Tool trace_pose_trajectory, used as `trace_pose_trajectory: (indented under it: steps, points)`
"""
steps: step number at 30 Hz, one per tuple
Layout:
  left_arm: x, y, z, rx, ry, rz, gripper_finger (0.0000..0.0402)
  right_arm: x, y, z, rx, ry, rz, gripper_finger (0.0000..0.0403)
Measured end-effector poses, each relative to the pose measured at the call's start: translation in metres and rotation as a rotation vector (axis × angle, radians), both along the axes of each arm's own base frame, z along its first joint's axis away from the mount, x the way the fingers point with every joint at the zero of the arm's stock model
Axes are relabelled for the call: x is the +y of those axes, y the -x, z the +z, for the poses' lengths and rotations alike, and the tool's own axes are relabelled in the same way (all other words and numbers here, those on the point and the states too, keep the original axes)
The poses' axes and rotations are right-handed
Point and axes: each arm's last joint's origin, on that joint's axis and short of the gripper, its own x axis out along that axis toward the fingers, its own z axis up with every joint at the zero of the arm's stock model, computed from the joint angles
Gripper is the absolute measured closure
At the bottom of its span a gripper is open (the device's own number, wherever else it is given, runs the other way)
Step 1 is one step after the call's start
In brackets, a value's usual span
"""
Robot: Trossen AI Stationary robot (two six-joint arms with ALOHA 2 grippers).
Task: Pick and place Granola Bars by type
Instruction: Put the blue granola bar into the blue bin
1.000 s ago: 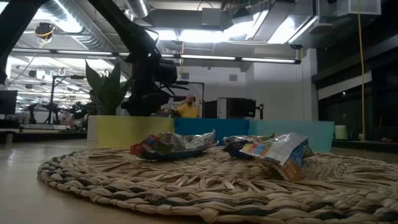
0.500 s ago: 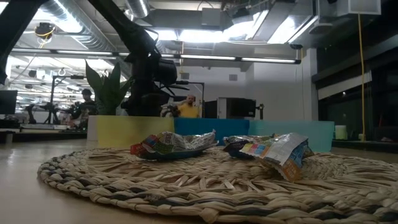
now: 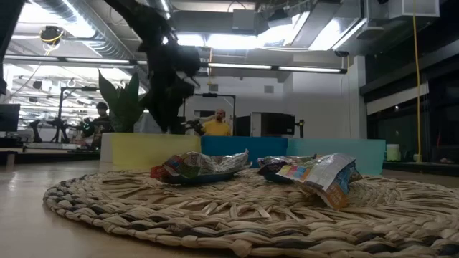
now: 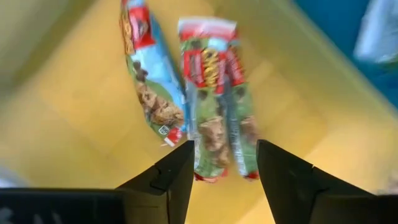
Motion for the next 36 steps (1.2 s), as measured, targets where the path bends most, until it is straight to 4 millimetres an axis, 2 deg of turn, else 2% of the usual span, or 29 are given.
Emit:
trace_pose_trajectory:
  steps: [5, 12, 19, 22, 26, 36]
  points:
    - [-0.019, 0.009, 0.039, -0.126, -0.055, -0.015, 0.0239, 0.000, 0.000, 0.000, 0.001, 0.007, 0.002, 0.0246]
    - [-0.057, 0.031, 0.098, -0.338, -0.141, -0.048, 0.0240, 0.000, 0.000, 0.000, 0.001, 0.008, 0.002, 0.0246]
    - [-0.097, 0.053, 0.152, -0.651, -0.253, -0.141, 0.0240, 0.000, -0.001, 0.000, -0.004, 0.008, 0.002, 0.0246]
    - [-0.113, 0.064, 0.167, -0.792, -0.309, -0.200, 0.0240, 0.000, -0.001, 0.002, -0.016, 0.010, 0.002, 0.0246]
    - [-0.134, 0.084, 0.155, -0.909, -0.327, -0.248, 0.0240, 0.000, -0.002, 0.003, -0.029, 0.012, 0.002, 0.0246]
    - [-0.167, 0.138, 0.077, -1.196, -0.274, -0.244, 0.0240, -0.001, -0.002, 0.003, -0.035, 0.016, -0.007, 0.0246]
